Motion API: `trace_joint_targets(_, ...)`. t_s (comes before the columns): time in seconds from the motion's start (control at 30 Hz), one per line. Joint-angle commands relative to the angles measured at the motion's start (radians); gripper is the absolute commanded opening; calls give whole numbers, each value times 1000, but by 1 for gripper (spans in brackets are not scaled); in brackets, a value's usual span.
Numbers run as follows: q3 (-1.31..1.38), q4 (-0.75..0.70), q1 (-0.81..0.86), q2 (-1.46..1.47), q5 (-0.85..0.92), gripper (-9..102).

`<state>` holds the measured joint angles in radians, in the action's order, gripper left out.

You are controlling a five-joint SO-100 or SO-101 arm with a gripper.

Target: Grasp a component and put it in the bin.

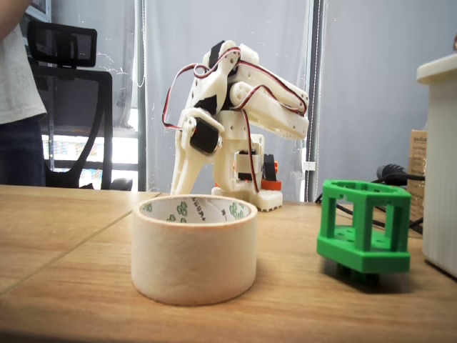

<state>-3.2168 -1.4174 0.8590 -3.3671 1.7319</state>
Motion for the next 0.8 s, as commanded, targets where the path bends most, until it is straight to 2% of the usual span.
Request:
trace_joint_targets(0.0,-9,-28,8,0,5,0)
trace_joint_targets(0.77,-8,-29,5,2,5,0)
